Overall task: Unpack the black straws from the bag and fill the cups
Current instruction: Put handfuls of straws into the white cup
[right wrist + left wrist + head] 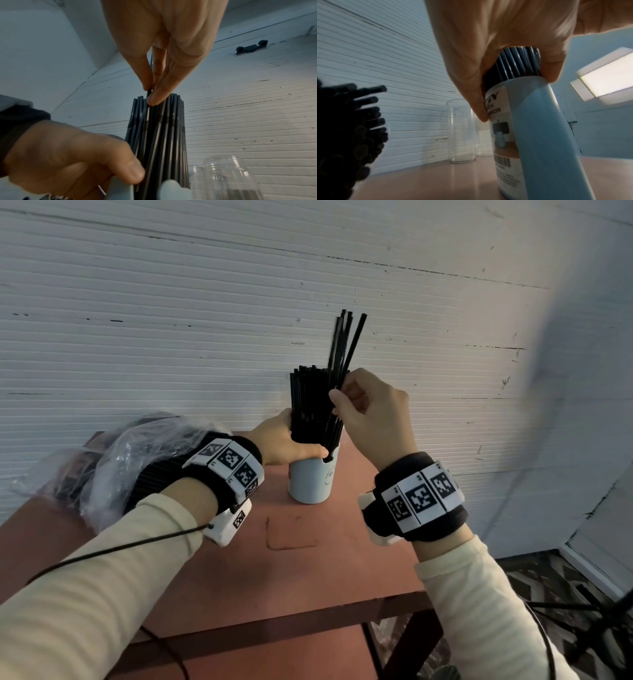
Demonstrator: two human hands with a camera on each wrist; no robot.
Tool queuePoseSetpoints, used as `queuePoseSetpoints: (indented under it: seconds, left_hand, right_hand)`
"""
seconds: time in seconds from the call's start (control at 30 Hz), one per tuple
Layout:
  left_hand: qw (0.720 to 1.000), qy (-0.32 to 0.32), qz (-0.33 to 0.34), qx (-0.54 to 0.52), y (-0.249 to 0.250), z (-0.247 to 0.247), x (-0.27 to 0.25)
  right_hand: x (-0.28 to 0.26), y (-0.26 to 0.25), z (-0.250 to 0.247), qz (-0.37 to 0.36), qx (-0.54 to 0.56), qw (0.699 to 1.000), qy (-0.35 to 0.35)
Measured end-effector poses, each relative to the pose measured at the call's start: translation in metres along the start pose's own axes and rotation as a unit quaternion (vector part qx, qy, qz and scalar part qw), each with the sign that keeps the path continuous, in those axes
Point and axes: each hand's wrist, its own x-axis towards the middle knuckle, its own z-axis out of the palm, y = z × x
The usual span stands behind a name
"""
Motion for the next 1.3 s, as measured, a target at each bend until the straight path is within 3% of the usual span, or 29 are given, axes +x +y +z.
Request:
queuePoseSetpoints:
  seconds: [0.3,0.47,0.63,0.87,1.0,1.3]
  left_hand:
    - [0.995,0.074,-0.054,0.033,0.003,0.009,0.006]
    - [0.998,-0.007,-0.011,-0.059,0.002,0.002,0.004]
    - [0.977,-0.126,0.038,-0.169,0.001,-0.005,-0.005]
    - [0.993,-0.077,0.064,-0.069,-0.01,0.0,0.0]
    - [0.995,-0.064,0.061,-0.039,-0.009,0.0,0.0]
    - [0.993,-0.086,0.073,-0.037,-0.008,-0.003,0.005]
  right_hand:
    - [-0.001,0.001,0.005,0.008,-0.012,1.0,-0.01]
    - [0.003,-0.001,0.008,0.021,-0.039,0.999,-0.028]
    - [-0.002,0.003,0.016,0.053,-0.082,0.992,-0.086]
    - [-0.008,0.007,0.02,0.115,-0.106,0.976,-0.154]
    - [-0.002,-0.005,0.013,0.082,-0.119,0.983,-0.115]
    - [-0.006,0.006,0.019,0.122,-0.112,0.973,-0.158]
